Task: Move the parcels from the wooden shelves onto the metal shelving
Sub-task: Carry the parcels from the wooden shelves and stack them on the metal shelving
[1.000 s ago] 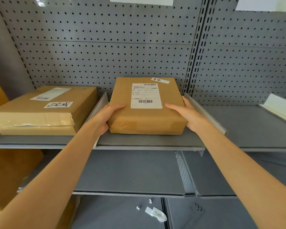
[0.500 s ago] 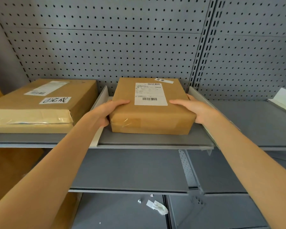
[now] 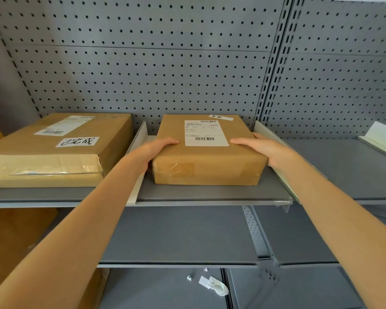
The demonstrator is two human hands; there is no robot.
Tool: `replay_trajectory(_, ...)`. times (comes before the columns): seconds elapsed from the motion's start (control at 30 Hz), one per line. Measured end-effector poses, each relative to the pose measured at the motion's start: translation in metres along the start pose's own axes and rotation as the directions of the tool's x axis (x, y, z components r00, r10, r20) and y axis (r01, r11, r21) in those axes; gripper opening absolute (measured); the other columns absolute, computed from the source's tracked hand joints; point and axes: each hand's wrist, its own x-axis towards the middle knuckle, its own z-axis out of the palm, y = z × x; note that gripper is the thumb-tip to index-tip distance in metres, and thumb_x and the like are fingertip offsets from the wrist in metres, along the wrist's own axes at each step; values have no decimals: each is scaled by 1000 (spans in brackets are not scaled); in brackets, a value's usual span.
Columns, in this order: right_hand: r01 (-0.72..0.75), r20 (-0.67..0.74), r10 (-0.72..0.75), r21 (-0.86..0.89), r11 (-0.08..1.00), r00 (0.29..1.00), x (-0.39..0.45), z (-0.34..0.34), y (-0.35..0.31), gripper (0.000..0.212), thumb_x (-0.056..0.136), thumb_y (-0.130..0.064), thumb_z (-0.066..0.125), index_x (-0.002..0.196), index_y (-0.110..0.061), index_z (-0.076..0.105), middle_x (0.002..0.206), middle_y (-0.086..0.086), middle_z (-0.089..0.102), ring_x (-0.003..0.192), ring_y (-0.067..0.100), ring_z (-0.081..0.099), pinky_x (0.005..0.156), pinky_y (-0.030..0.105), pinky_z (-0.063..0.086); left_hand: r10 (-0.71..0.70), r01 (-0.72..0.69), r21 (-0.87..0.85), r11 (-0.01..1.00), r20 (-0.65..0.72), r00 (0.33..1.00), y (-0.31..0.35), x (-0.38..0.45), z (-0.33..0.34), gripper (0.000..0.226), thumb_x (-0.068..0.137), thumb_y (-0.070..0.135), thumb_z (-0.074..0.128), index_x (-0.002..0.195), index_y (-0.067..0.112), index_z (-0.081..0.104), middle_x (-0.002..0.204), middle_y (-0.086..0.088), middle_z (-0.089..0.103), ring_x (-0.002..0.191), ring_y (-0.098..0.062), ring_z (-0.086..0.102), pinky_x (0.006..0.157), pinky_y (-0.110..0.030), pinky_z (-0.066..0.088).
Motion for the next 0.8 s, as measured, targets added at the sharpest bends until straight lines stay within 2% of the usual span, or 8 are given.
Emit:
replay_trajectory(0.1, 83, -133, -102, -140, 987, 986, -13, 0, -11, 88, 77, -41, 76, 149, -21, 29, 146, 3, 41, 120, 22, 50, 84, 28, 42, 62, -59, 50, 997, -53, 997, 3, 1, -1, 69, 78, 46, 70, 133, 14, 45, 120, -8, 58, 102, -22, 57, 78, -31, 49)
replay_trajectory(0.23, 265, -215, -315, -233, 936, 924, -32, 0, -27, 77, 82, -37, 73, 146, -19, 35, 151, 5, 34, 135, 20, 37, 94, 26, 32, 310, -282, 171, 944, -167, 936, 13, -13, -6, 74, 88, 38, 64, 147, 11, 29, 146, -10, 39, 128, -26, 43, 102, -36, 40)
replay_trajectory(0.33, 376, -235, -474, -362, 853, 849, -58, 6, -31, 65, 84, -32, 72, 141, -18, 44, 147, 2, 40, 136, 18, 36, 105, 31, 31, 481, -429, 294, 854, -134, 867, 15, -40, -17, 61, 89, 34, 64, 141, 11, 40, 137, -9, 48, 114, -20, 48, 90, -29, 39)
replay_trajectory(0.43, 488, -232, -641, -477, 731, 732, -87, 16, -36, 55, 86, -30, 68, 136, -18, 49, 142, 1, 45, 133, 19, 38, 105, 34, 32, 642, -485, 546, 683, -131, 756, 13, -75, -30, 48, 89, 34, 62, 131, 14, 51, 127, -8, 58, 112, -23, 54, 90, -32, 42)
replay_trajectory(0.57, 506, -149, -796, -700, 504, 586, -129, 35, -38, 51, 87, -32, 66, 134, -18, 51, 135, 3, 49, 127, 25, 42, 99, 35, 35, 810, -301, 891, 340, -115, 575, -3, -129, -39, 41, 90, 36, 58, 126, 17, 56, 121, -6, 62, 111, -29, 56, 86, -40, 44)
replay_trajectory(0.67, 505, -28, -865, -802, 319, 502, -159, 51, -23, 50, 87, -33, 65, 132, -16, 52, 131, 6, 52, 119, 27, 47, 97, 39, 38, 871, -205, 946, 249, -126, 475, -30, -171, -44, 37, 89, 33, 57, 119, 12, 61, 114, -12, 65, 104, -35, 58, 82, -41, 44)
replay_trajectory(0.73, 509, 19, -878, -821, 259, 478, -178, 64, -7, 50, 87, -36, 64, 131, -16, 52, 129, 6, 53, 118, 28, 47, 95, 38, 38, 865, -164, 952, 260, -154, 478, -55, -197, -47, 35, 88, 30, 58, 117, 11, 62, 115, -14, 65, 104, -36, 57, 85, -43, 44)
replay_trajectory(0.8, 515, 44, -862, -817, 261, 506, -196, 80, 12, 50, 87, -36, 64, 131, -15, 52, 131, 7, 52, 121, 28, 45, 94, 36, 35, 827, -96, 963, 251, -161, 538, -84, -219, -50, 36, 90, 32, 57, 119, 11, 61, 117, -15, 63, 106, -36, 56, 86, -44, 44)
